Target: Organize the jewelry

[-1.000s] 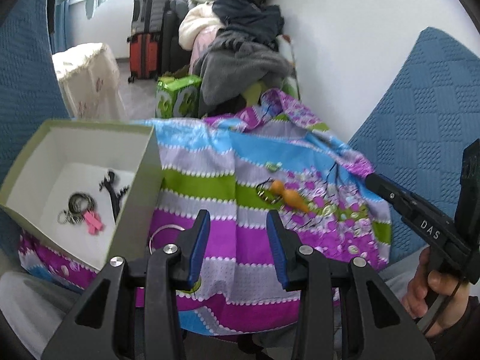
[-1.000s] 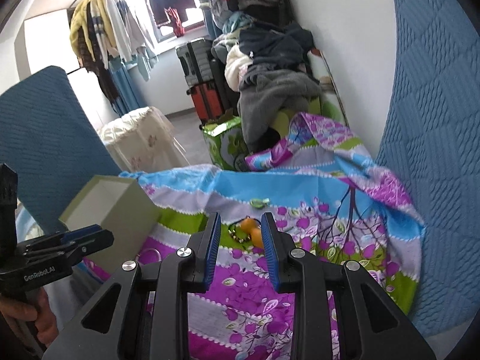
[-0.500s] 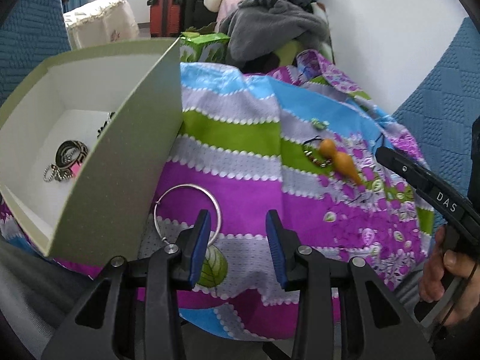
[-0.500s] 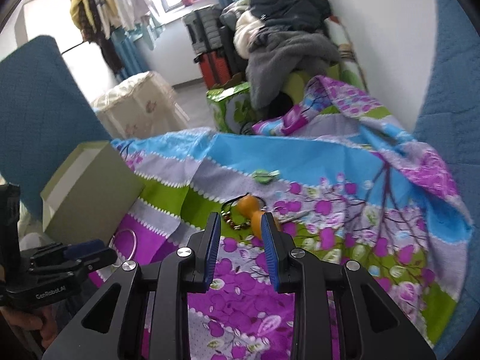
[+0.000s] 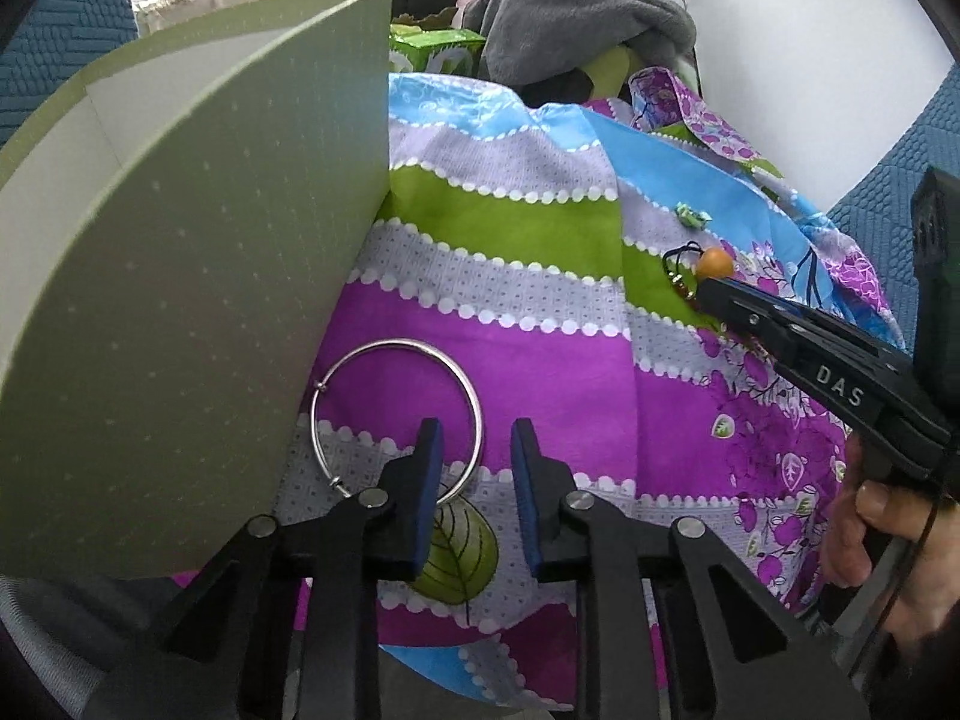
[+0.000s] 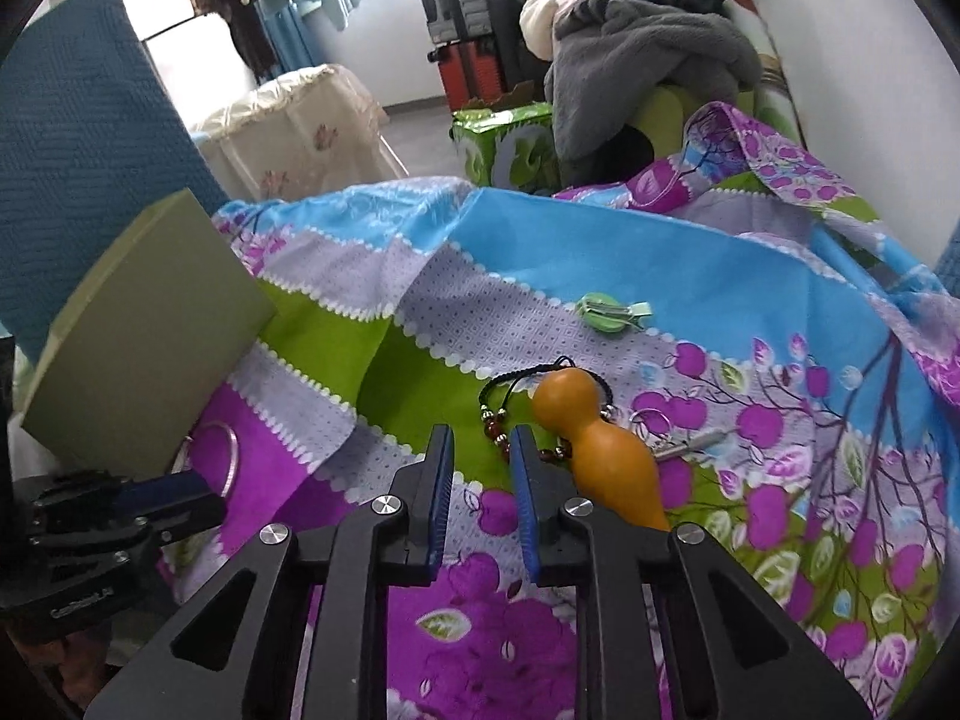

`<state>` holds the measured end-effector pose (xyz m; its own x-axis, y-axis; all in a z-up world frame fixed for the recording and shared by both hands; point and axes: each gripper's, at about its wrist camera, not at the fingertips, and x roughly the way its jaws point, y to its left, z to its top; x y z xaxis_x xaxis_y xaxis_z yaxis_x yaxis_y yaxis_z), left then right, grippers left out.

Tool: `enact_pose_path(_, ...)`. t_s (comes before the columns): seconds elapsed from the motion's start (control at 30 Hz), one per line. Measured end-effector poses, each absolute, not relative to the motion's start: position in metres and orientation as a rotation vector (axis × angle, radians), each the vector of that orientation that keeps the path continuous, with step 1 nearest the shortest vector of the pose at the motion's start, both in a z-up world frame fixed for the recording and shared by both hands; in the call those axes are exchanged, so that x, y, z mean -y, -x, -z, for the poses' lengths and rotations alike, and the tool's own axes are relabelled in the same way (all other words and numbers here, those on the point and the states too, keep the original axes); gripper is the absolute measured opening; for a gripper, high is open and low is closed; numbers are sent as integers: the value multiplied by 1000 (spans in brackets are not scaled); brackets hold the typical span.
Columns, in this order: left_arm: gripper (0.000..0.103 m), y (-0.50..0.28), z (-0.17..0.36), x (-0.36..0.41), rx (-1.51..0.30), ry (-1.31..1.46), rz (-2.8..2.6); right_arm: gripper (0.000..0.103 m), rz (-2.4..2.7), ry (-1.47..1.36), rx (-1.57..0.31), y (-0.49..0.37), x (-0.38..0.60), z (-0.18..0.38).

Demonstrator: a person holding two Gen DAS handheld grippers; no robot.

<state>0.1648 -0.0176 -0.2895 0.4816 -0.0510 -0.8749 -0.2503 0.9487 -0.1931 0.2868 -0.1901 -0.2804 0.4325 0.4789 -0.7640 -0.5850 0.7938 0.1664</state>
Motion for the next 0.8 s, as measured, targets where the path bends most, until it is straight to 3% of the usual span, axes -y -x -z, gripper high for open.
enact_pose_path(0.27,18,-167,291,23,-1063,269,-113,16,-644,201,-898,-290,181,292)
enact_pose_path(0.33,9,-168,292,25,-1064,252,-106,16,-642,217,-895,-290,179,293)
enact_pose_path(0.43,3,-170,292,27,-1064,234,-106,14,-629,247,-886,-289,176,294)
enact_pose_path(0.63,3,-174,292,28,-1067,243,-84,6,-608,270,-893,-288,174,294)
enact_pose_path(0.8,3,-175,287,28,-1060,276,-57,5,-608,230,-905,-284,179,292)
